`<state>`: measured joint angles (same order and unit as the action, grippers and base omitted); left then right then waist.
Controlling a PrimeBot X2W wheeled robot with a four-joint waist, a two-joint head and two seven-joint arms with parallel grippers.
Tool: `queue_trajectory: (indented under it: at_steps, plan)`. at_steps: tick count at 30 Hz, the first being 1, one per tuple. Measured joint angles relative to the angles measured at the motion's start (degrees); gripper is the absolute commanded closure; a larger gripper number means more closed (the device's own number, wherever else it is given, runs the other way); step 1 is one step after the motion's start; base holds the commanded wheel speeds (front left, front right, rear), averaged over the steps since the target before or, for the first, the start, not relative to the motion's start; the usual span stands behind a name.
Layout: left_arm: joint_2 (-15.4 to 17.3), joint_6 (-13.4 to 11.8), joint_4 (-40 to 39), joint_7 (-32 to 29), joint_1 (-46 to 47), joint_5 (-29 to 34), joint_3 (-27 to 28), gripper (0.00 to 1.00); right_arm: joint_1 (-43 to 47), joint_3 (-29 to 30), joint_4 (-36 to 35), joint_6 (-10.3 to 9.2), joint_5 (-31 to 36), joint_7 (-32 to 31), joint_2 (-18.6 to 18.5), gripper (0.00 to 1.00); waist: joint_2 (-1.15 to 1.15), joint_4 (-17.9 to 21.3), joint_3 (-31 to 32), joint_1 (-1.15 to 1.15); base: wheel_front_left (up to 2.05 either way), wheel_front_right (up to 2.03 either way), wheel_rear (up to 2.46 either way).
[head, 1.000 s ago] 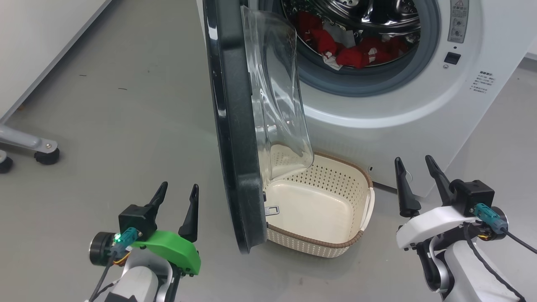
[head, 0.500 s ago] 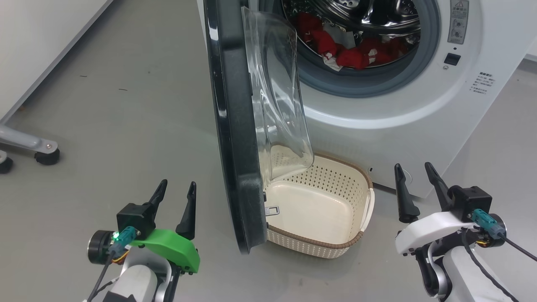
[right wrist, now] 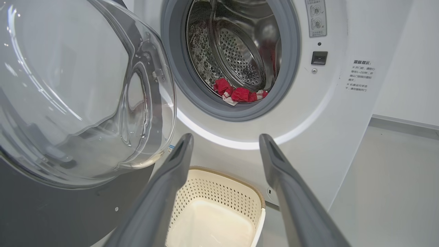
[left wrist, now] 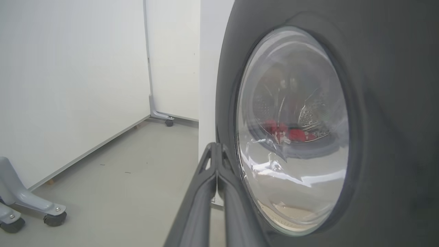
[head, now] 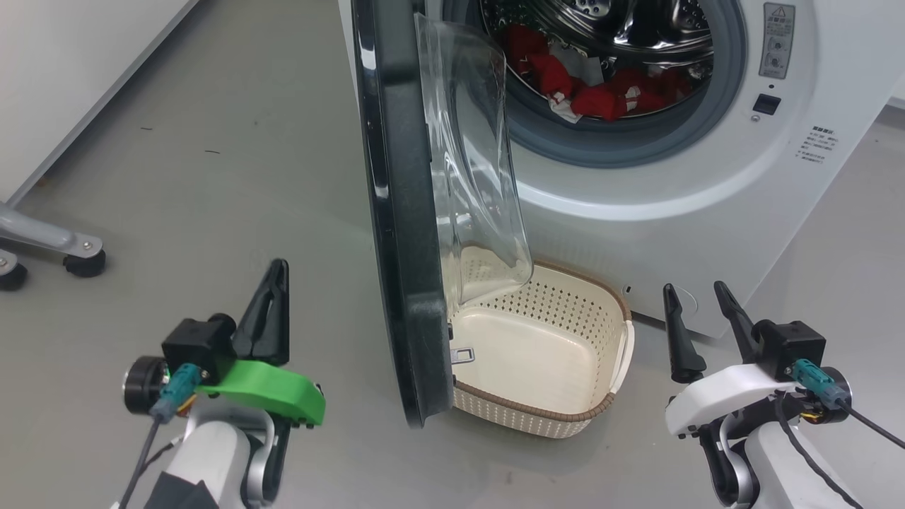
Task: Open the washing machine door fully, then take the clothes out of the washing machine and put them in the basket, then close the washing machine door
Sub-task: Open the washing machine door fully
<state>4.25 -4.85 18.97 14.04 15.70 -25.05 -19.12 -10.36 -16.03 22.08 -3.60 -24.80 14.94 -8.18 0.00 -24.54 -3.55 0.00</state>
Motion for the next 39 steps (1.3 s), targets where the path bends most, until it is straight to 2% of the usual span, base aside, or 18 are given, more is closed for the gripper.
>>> queue_trajectory:
  at_steps: [5, 15, 21, 26, 39]
  plan:
    - [0.57, -0.36, -6.33, 0.25, 1.35, 2.03, 0.73, 1.00, 0.14, 0.68, 0.07, 0.03, 0.35, 0.00, 0.66, 0.00, 0.00, -0.24, 0.28, 0.00, 0.00, 0.00, 0.00]
    - [0.76, -0.30, -24.44, 0.68, 5.32, 6.57, 0.05, 1.00, 0.74, 1.32, 0.60, 1.30, 0.88, 0.00, 1.69, 0.00, 0.00, -0.41, 1.14, 0.00, 0.00, 0.00, 0.00]
    - [0.02, 2.20, -30.42, 0.73, 5.03, 6.71, -6.26, 1.00, 1.60, 1.44, 1.07, 2.02, 1.36, -0.01, 2.45, 0.00, 0.00, 0.03, 1.69, 0.00, 0.00, 0.00, 0.00]
    - [-0.27, 4.14, -32.38, -1.19, 1.87, 5.80, -11.93, 1.00, 1.66, 1.68, 1.43, 2.54, 1.68, -0.01, 2.88, 0.00, 0.00, 0.62, 2.01, 0.00, 0.00, 0.00, 0.00]
    - [0.00, 5.75, -29.69, -12.63, -6.69, 1.93, -21.32, 1.00, 1.77, 2.32, 1.49, 3.05, 3.30, -0.01, 3.41, 0.00, 0.00, 2.08, 0.77, 0.00, 0.00, 0.00, 0.00]
